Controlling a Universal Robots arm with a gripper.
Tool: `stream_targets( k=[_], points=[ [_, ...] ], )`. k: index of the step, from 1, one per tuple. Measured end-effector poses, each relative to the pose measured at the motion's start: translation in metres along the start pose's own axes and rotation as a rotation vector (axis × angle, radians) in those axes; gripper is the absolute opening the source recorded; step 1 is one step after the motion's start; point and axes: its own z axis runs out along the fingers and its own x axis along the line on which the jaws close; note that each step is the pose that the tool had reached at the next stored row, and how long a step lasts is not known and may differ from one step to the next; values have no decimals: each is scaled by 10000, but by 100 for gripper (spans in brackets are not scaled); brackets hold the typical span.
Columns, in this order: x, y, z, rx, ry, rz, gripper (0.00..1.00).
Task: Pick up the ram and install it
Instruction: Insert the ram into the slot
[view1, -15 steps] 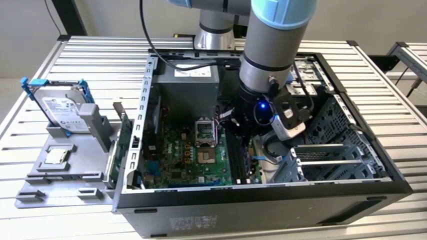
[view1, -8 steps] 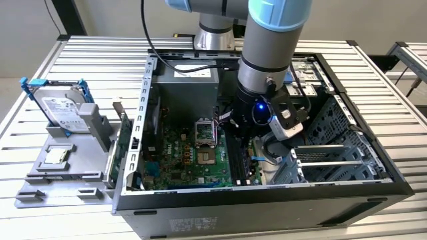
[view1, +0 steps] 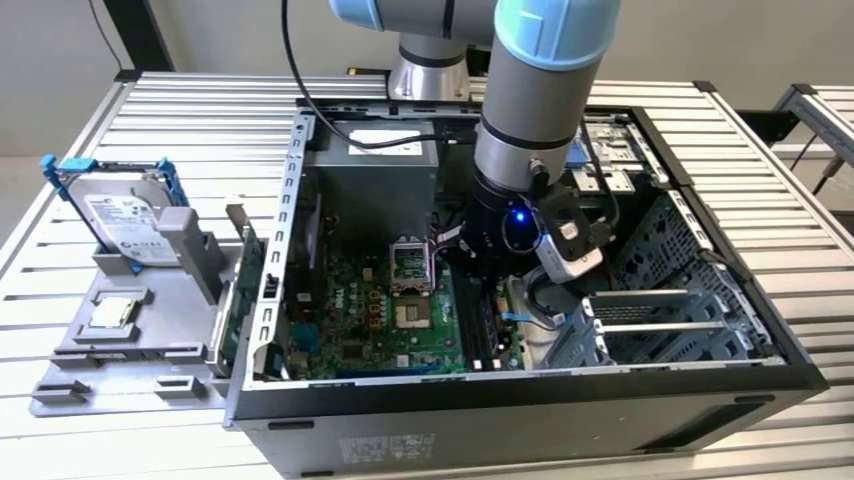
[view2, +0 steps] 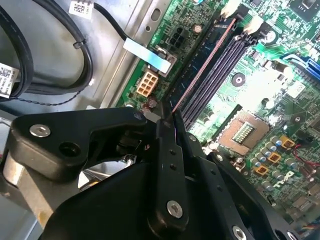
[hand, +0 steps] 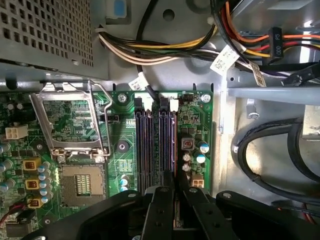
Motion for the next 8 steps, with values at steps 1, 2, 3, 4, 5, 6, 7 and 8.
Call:
stream_targets(
  k=[1,2,3,4,5,6,7,8],
  points=[
    [0,0,0,0,0,0,0],
    [0,0,1,-2,0,0,0],
    [-1,5,9,-28,-3,1,0],
    [-1,5,9,-19,-4,1,100],
    [0,3,7,-13,-4,1,100],
    [0,-2,2,-3,-1,1,100],
    [-1,-6,-17,-45,11,0,100],
    [-2,-8,-63,-47,11,12,100]
  ],
)
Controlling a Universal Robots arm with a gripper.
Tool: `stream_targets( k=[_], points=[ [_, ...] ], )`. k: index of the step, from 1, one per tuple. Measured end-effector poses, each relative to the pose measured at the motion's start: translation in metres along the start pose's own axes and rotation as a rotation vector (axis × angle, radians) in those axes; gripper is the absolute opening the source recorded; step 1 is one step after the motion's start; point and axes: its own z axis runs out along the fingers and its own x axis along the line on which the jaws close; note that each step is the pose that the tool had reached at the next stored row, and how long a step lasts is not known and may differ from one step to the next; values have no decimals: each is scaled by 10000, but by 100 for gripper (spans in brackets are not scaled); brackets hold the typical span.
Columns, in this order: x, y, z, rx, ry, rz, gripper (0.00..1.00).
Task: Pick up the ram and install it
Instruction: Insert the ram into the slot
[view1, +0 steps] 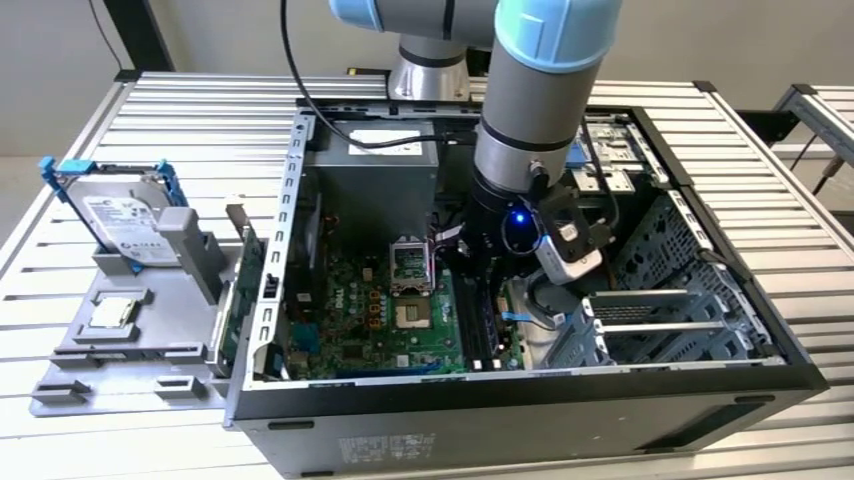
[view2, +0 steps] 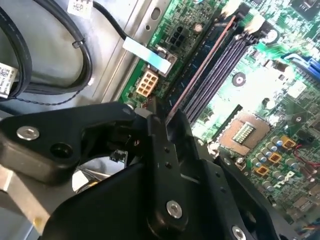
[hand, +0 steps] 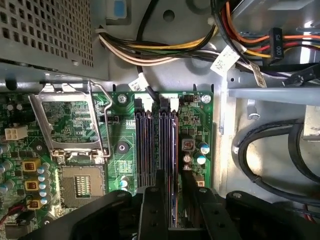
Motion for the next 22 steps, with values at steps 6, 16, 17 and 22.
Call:
stream_targets(
  k=[6,16,17,22],
  points=[
    [-4,-17,-251,4,2,-4,100],
    [-5,-28,-251,-37,5,-33,0],
    [-6,-31,-251,-197,24,-32,0],
    [-5,-49,-252,-692,86,-26,0]
  ],
)
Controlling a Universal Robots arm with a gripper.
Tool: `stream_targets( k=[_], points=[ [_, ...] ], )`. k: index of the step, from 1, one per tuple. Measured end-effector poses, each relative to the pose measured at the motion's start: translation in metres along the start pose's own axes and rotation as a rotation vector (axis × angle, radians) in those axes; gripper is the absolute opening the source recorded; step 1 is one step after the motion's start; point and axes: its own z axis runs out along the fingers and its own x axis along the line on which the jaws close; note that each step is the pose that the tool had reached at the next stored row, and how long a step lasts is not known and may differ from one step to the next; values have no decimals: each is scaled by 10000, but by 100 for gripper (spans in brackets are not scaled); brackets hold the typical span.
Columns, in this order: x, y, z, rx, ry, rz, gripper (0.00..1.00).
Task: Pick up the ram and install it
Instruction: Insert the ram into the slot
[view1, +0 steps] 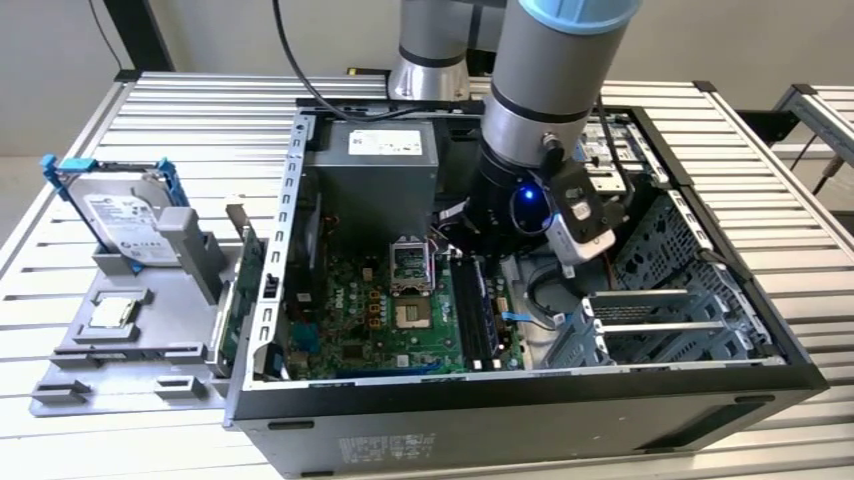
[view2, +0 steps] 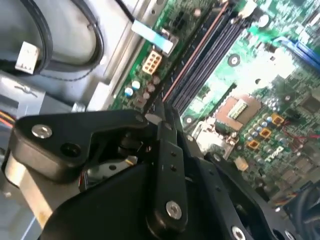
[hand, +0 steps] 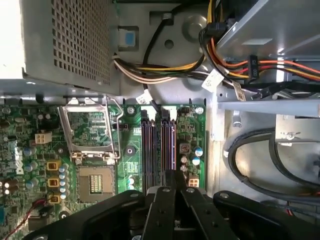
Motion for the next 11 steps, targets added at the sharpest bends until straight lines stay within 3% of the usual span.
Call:
stream_targets(
  k=[8,11],
  points=[
    [-2,-35,-1,-5,1,-4,0],
    [-3,-35,0,-15,4,-391,0]
  ],
)
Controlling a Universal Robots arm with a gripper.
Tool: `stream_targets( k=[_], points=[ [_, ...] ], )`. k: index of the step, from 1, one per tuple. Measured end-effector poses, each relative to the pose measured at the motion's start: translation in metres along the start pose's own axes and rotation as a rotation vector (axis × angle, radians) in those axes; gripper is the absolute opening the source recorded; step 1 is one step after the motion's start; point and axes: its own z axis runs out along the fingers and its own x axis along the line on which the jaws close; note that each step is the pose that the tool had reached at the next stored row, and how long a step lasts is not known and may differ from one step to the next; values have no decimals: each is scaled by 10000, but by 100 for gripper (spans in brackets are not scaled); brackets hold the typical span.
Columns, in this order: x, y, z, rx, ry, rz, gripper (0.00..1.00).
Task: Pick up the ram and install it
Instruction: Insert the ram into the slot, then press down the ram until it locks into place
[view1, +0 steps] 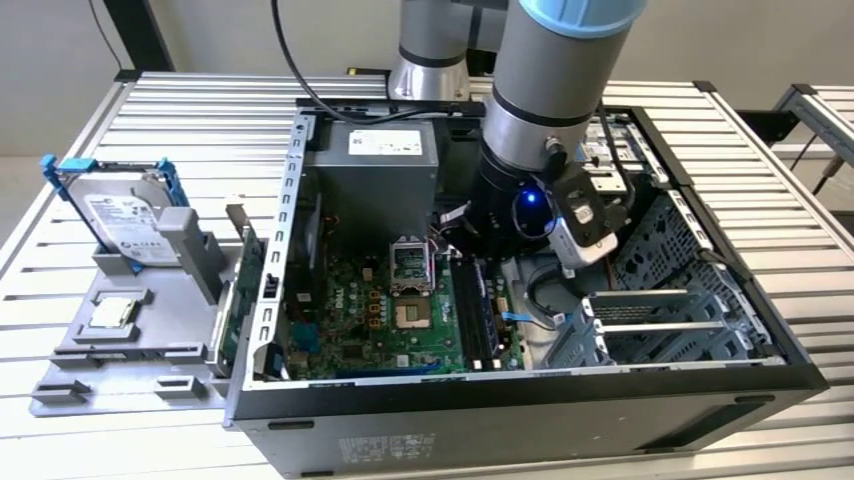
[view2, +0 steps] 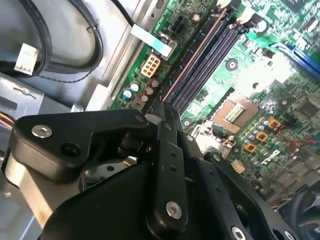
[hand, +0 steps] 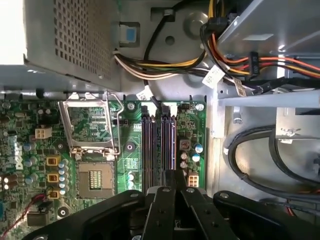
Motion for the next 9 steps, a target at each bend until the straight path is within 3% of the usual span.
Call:
stream_targets(
  k=[9],
  points=[
    [0,0,0,-6,7,-1640,0]
  ],
)
